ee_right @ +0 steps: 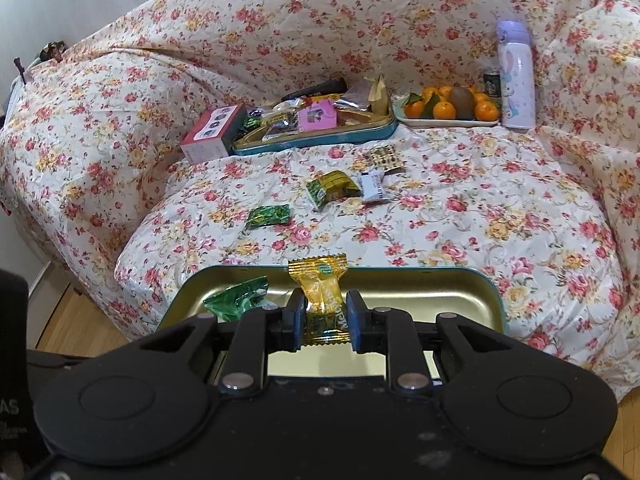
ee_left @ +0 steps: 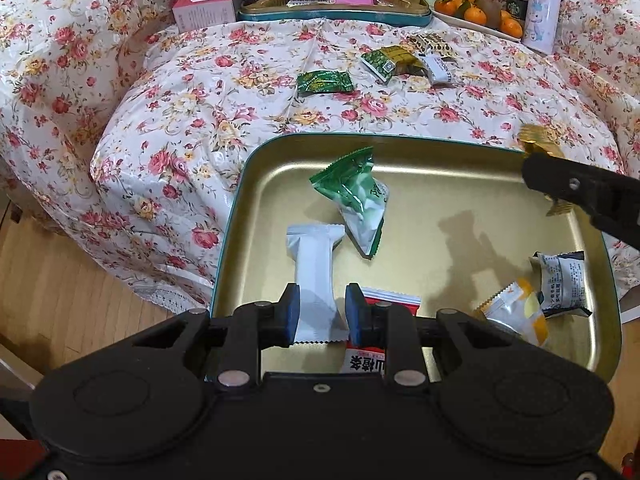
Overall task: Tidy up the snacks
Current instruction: 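Open right tool to drop gold candy into tray while left tool lowers white packet, then open left tool to release white bar packet into the gold tray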
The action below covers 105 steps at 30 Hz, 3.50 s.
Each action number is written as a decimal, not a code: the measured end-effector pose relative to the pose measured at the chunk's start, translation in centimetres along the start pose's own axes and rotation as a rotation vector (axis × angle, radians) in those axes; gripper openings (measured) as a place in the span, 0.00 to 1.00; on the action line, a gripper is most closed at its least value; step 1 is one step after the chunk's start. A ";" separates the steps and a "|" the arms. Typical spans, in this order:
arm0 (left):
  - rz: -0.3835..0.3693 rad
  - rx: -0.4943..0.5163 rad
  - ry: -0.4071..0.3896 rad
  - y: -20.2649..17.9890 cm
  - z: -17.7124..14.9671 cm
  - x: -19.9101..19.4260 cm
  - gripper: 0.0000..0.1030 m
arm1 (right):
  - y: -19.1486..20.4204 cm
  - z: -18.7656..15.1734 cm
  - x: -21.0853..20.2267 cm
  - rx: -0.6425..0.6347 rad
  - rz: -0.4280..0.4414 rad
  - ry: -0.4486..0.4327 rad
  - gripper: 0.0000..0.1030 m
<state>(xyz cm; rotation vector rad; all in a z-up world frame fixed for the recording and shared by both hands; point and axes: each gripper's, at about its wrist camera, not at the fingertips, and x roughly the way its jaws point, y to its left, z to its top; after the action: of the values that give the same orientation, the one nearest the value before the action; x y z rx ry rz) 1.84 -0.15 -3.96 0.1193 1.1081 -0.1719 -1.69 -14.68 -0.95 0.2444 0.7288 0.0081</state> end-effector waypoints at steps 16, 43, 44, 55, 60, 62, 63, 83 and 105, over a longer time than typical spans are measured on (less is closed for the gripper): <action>0.002 -0.006 -0.001 0.1 0.0 0.0 0.34 | 0.0 -1.0 -1.1 -0.025 -0.010 0.035 0.42; 0.010 0.018 0.012 -0.2 -0.2 -0.1 0.34 | -0.9 -2.9 -1.3 -0.028 -0.054 0.114 0.56; 0.009 0.019 0.013 -0.2 -0.2 -0.1 0.34 | -0.9 -3.0 -1.3 -0.030 -0.054 0.117 0.56; -0.002 0.013 -0.019 0.0 -0.1 -0.8 0.34 | -0.9 -2.9 -1.5 -0.040 -0.048 0.130 0.70; -0.002 0.023 -0.055 0.2 0.1 -1.4 0.36 | -1.2 -2.6 -1.5 -0.022 -0.055 0.137 0.77; -0.011 0.022 -0.071 0.4 0.3 -1.6 0.46 | -1.3 -2.5 -1.6 -0.021 -0.050 0.129 0.77; -0.012 0.019 -0.085 0.5 0.5 -1.8 0.52 | -1.4 -2.4 -1.7 -0.019 -0.049 0.117 0.77; -0.001 0.062 -0.197 1.6 5.6 -1.8 0.63 | -1.0 1.4 0.2 -0.086 -0.017 0.054 0.98; -0.041 0.286 -0.160 1.1 12.4 4.7 0.62 | -3.2 7.7 8.8 -0.061 -0.059 0.113 0.98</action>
<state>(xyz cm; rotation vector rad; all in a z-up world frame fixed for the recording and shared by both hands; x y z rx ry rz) 15.01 -1.65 -2.66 0.3327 0.9223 -0.3700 9.71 -18.61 -1.92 0.1652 0.8464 -0.0117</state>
